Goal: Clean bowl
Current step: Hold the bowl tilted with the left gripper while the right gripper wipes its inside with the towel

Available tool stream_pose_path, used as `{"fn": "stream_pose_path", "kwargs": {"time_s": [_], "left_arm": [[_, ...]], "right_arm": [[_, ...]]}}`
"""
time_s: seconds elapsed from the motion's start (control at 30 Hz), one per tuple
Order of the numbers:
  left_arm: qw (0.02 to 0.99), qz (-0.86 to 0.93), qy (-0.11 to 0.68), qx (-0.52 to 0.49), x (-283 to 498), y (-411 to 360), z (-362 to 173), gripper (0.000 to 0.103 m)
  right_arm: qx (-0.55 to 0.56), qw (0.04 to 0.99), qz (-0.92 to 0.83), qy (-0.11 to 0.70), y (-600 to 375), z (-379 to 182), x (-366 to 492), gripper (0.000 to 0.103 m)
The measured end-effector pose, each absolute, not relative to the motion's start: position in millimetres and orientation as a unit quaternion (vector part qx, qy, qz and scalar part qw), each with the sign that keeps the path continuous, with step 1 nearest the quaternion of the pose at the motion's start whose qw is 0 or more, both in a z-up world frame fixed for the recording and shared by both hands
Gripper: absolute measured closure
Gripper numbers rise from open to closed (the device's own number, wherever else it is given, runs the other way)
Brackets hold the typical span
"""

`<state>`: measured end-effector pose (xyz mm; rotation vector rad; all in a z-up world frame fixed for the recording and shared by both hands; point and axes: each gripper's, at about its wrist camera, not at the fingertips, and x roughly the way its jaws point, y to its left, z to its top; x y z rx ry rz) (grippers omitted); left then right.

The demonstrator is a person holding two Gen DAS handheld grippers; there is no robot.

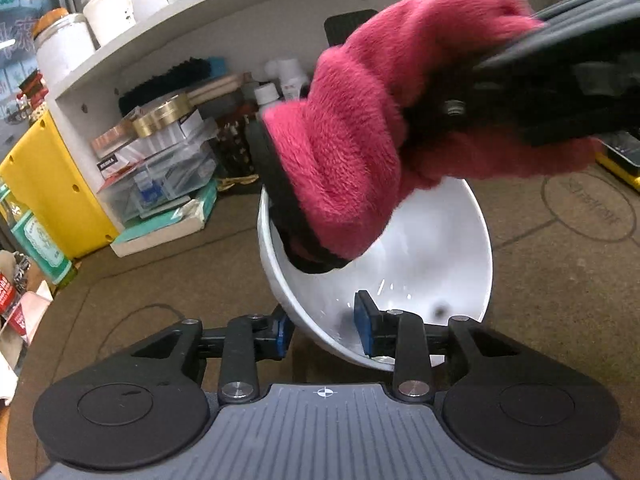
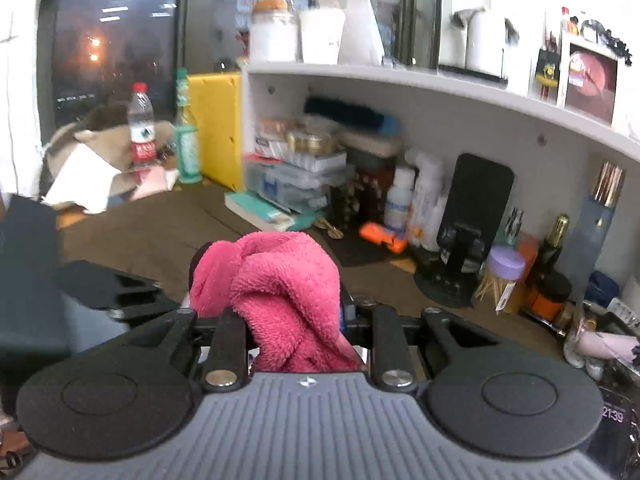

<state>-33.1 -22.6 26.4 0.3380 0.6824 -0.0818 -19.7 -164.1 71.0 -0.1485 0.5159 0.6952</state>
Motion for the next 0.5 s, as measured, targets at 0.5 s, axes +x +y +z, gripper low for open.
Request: {"fn": "stream_pose_path", "kwargs": {"time_s": [0.5], "left_arm": [[0.925,-0.026,0.332,0.182,-37.3,-32.6,21.8,0.062]], "right_arm": [[-0.021,0.92,0.298,0.253,-165.5,60.2,4.5,0.079]]}}
